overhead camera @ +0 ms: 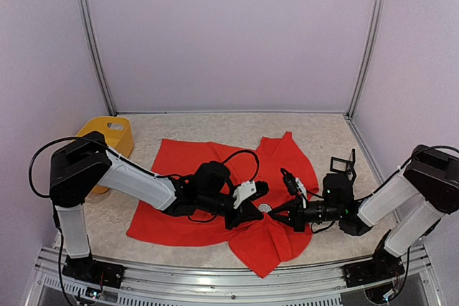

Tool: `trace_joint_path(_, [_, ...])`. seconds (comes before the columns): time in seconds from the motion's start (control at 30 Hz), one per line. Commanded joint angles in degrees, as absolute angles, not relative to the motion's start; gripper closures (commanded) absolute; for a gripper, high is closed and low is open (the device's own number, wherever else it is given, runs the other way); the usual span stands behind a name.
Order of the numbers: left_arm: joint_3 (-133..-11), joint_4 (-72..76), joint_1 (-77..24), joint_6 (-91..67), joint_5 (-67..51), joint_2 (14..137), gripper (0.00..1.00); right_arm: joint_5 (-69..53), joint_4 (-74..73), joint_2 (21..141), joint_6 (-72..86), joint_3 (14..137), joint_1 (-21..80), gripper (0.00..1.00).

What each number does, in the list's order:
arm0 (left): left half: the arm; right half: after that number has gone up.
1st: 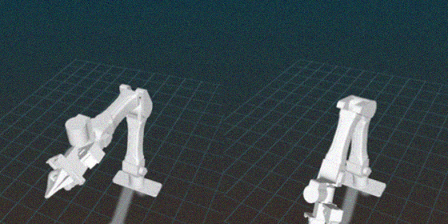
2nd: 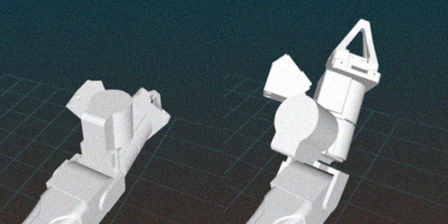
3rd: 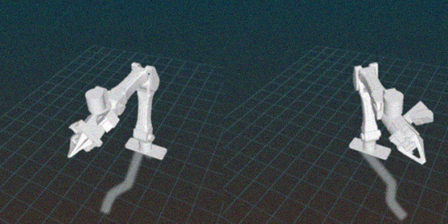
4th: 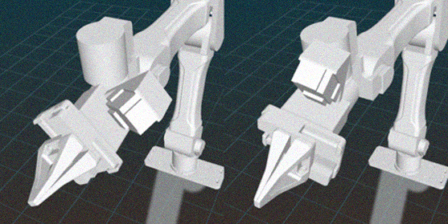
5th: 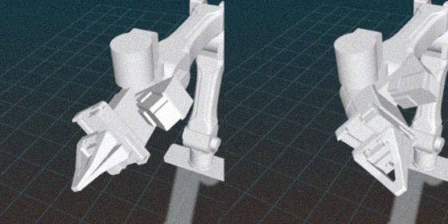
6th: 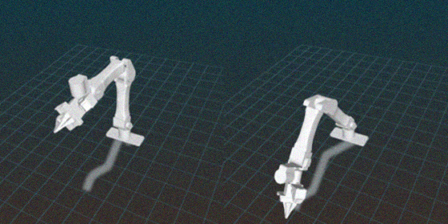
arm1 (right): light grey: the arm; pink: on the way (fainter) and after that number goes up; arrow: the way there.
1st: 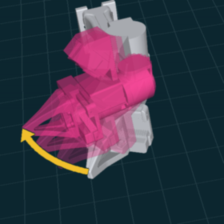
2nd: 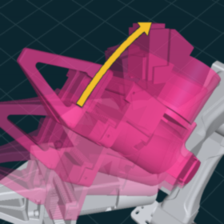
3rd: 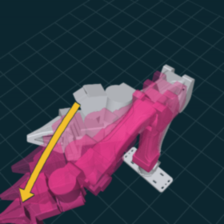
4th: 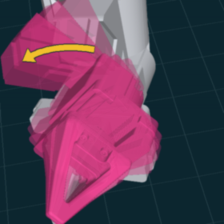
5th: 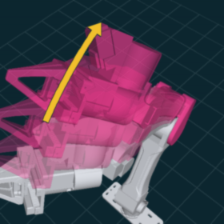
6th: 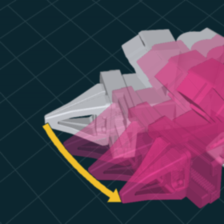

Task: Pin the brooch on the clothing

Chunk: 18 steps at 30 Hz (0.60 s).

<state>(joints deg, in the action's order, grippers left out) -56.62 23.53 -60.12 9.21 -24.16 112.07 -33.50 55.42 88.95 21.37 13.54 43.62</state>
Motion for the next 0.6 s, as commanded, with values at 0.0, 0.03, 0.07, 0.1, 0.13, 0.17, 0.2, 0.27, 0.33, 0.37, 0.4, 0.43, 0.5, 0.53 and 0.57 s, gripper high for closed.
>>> trace_joint_path(0.0, [-57.3, 21.6, -59.4, 9.0, -19.4, 113.3, 1.0, -40.4, 58.8, 86.8, 20.6, 15.0, 44.2, 1.0])
trace_joint_path(0.03, [-57.2, 21.7, -59.4, 9.0, -19.6, 113.1, 1.0, -40.4, 58.6, 86.8, 20.4, 15.0, 44.3, 1.0])
trace_joint_path(0.07, [-56.8, 21.8, -59.4, 9.0, -19.8, 112.7, 0.97, -40.2, 58.3, 86.8, 20.1, 15.1, 44.2, 1.0])
trace_joint_path(0.1, [-56.4, 22.3, -59.4, 9.0, -19.8, 112.3, 0.95, -40.1, 58.1, 86.8, 20.0, 15.0, 44.2, 1.0])
trace_joint_path(0.13, [-55.9, 22.8, -59.4, 9.0, -19.8, 111.9, 0.93, -40.1, 57.9, 86.8, 19.9, 15.0, 44.2, 1.0])
trace_joint_path(0.17, [-55.4, 23.2, -59.4, 9.0, -19.8, 111.3, 0.93, -40.1, 57.9, 86.8, 19.8, 15.0, 44.2, 1.0])
trace_joint_path(0.2, [-55.0, 23.4, -59.4, 9.0, -19.9, 110.9, 0.93, -40.1, 57.9, 86.8, 19.8, 15.0, 44.2, 1.0])
trace_joint_path(0.27, [-54.6, 23.4, -59.4, 9.3, -20.3, 110.3, 0.92, -40.1, 57.7, 86.5, 19.6, 15.1, 44.1, 1.0])
trace_joint_path(0.33, [-54.3, 22.8, -59.4, 9.8, -20.6, 109.8, 0.86, -39.9, 56.8, 86.0, 18.8, 15.2, 44.0, 1.0])
trace_joint_path(0.37, [-54.1, 22.4, -59.4, 10.0, -20.7, 109.5, 0.81, -39.6, 56.2, 85.8, 18.4, 15.2, 43.9, 1.0])
trace_joint_path(0.4, [-53.8, 22.1, -59.4, 10.4, -21.0, 108.7, 0.76, -39.4, 55.7, 85.7, 18.1, 15.2, 43.8, 1.0])
trace_joint_path(0.43, [-53.4, 21.8, -59.3, 10.8, -21.5, 108.1, 0.71, -39.4, 55.3, 85.7, 17.9, 15.2, 43.7, 1.0])
trace_joint_path(0.5, [-52.0, 21.9, -58.9, 11.7, -23.7, 105.9, 0.59, -39.8, 55.2, 85.7, 17.6, 15.0, 43.3, 1.0])
trace_joint_path(0.53, [-51.4, 22.0, -58.5, 12.0, -25.1, 104.2, 0.52, -40.0, 55.0, 85.8, 17.5, 15.1, 43.2, 1.0])
trace_joint_path(0.57, [-51.0, 22.0, -58.0, 12.2, -26.4, 103.1, 0.46, -40.2, 54.6, 85.7, 17.2, 15.3, 43.2, 1.0])
